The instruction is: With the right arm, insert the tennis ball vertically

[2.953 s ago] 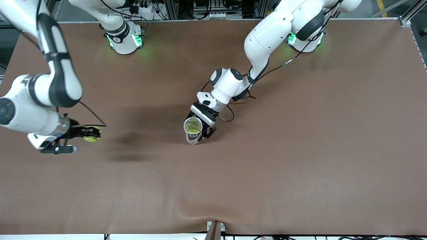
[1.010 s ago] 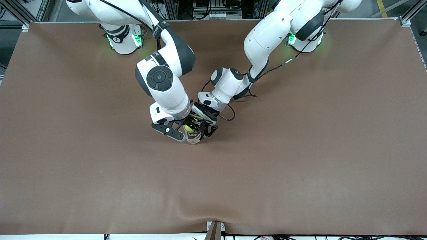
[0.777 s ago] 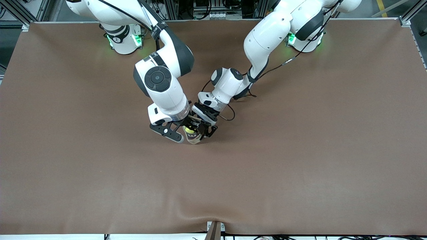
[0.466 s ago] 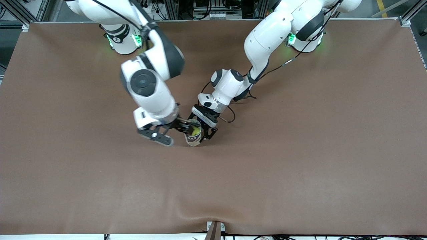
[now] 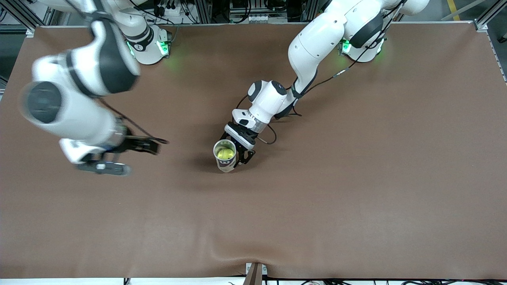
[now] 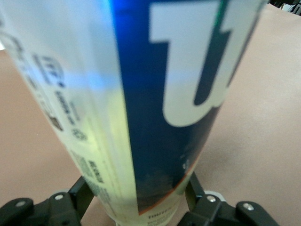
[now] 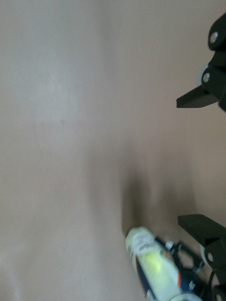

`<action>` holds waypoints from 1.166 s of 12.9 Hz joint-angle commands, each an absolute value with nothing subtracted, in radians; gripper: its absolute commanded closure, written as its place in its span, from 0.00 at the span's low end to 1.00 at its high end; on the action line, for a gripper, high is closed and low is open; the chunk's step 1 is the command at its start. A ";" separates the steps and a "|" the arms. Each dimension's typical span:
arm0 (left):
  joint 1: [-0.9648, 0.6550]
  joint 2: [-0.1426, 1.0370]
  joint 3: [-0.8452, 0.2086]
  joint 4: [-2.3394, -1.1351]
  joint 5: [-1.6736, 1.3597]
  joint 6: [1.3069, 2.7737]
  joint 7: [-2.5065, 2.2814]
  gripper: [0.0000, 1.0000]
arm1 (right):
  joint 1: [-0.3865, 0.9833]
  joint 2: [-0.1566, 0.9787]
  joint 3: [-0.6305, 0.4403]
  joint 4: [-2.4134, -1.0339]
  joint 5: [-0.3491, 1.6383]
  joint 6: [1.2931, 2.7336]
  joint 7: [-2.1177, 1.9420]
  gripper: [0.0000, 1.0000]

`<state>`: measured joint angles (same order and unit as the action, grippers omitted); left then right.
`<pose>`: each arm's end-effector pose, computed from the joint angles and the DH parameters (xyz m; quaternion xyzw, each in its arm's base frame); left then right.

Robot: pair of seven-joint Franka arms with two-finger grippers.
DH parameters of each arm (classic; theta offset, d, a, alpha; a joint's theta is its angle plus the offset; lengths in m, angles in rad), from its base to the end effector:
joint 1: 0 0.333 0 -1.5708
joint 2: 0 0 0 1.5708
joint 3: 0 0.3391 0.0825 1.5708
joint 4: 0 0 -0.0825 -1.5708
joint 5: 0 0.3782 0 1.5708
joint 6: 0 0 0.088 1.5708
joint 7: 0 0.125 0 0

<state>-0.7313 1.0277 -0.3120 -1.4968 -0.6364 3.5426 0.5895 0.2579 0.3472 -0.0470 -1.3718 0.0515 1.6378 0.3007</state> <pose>0.4994 -0.5665 0.1730 0.8486 -0.2765 0.3993 0.2096 0.6399 0.1481 0.5181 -0.9979 0.0465 0.0435 0.0068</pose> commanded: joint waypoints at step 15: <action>-0.744 1.034 -0.267 -1.493 -0.641 3.537 0.600 0.00 | 0.106 0.253 -0.020 -1.218 0.000 1.378 0.087 0.00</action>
